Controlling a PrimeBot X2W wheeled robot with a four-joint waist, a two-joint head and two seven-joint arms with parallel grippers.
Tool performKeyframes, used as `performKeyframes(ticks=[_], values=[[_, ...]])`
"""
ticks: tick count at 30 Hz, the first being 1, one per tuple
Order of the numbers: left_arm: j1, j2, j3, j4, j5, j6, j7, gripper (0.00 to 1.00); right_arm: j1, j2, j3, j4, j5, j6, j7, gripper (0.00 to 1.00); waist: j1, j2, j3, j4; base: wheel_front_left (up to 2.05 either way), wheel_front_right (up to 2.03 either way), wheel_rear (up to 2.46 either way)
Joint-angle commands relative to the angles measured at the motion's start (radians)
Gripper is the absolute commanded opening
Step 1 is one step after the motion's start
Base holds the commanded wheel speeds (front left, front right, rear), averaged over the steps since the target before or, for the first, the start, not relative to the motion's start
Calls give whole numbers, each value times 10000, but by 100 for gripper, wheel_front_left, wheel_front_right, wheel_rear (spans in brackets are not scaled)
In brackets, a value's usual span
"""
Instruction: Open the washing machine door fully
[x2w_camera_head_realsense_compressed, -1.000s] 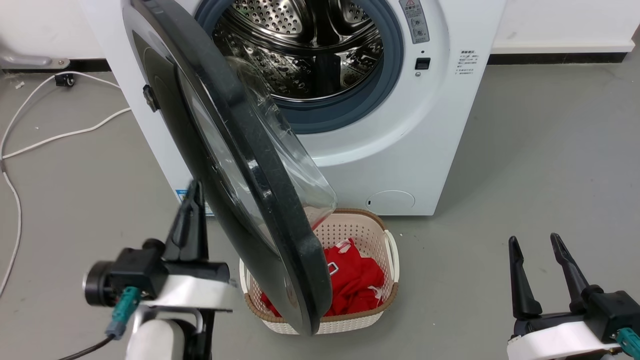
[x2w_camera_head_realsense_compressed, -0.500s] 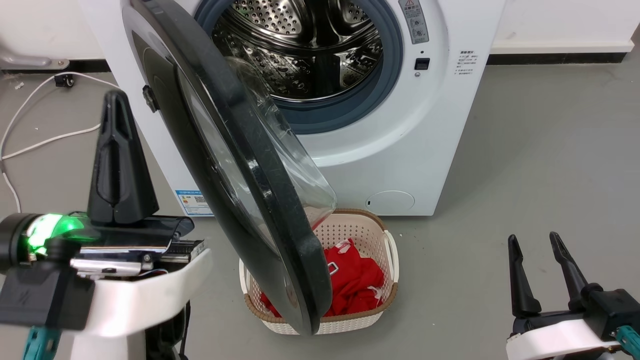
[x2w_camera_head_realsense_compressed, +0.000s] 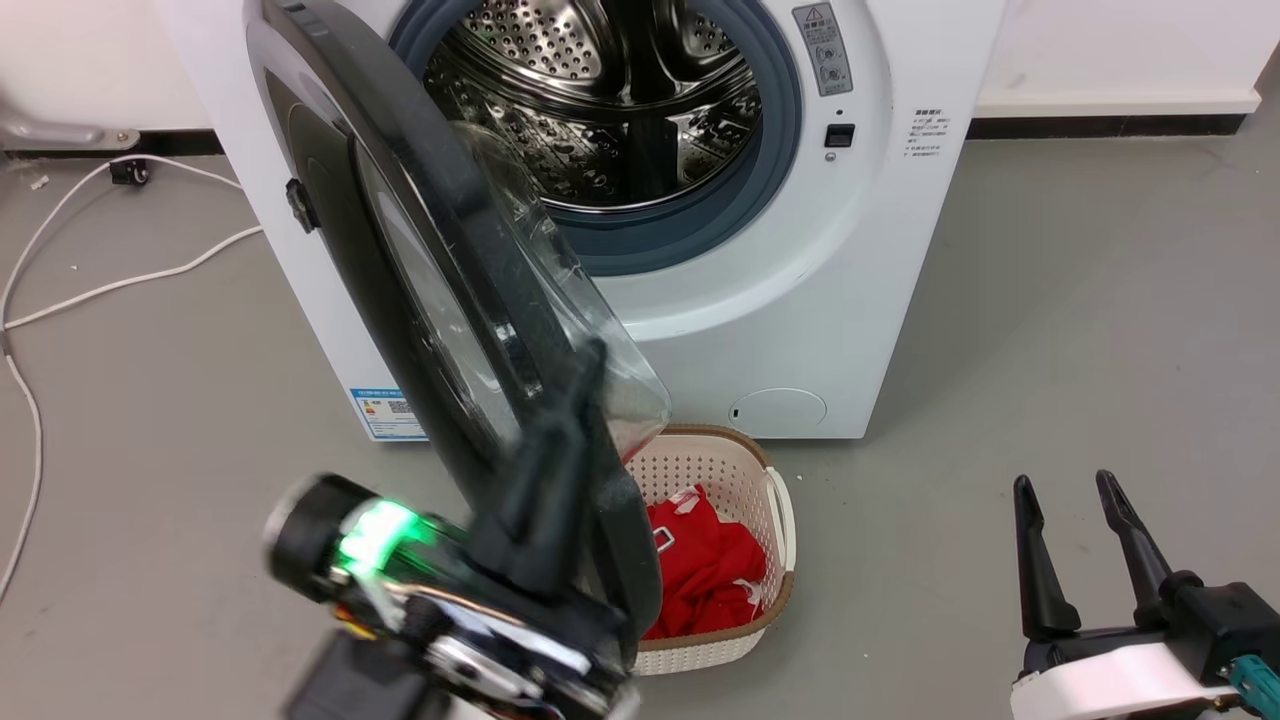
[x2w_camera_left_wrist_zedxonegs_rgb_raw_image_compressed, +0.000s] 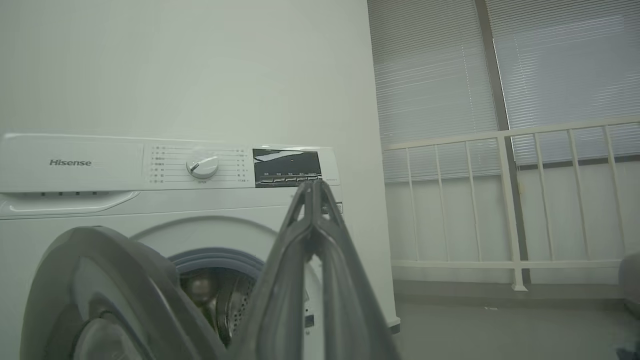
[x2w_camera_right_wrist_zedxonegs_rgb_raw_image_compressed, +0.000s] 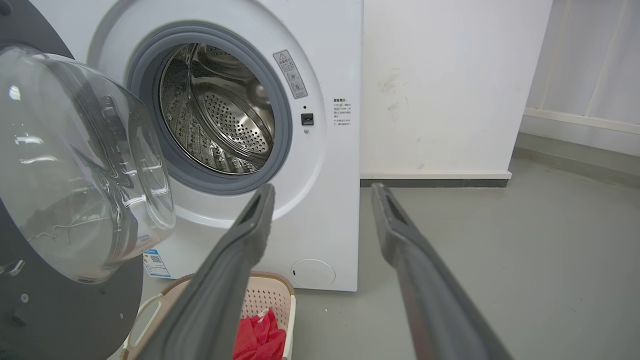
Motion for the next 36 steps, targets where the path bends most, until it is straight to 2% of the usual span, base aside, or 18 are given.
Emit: performKeyframes(ticks=[1,11,18,26,36], values=[[170,106,-131,102,63,-27,58,0,94,31,2,6,43,-7,-29,100,0,-1,-5,11,0,0,0],[1447,662,-1455,1445,-187,-212,833,0,30,30,17,68,95,-7,-25,100,0,-1,97,87,0,0,0],[1944,796,-1766,2649,-188,-107,1091,0,-66,32,-7,121,118,-7,-1,100,0,-1,158,92,0,0,0],[1226,606,-1721,3923,-112,-1,849,0,-129,30,44,228,206,-7,26,100,0,-1,189,106,0,0,0],[-87,192,-1439,5404,-204,491,295,0,-93,27,150,372,283,-7,79,100,0,-1,245,-77,0,0,0]])
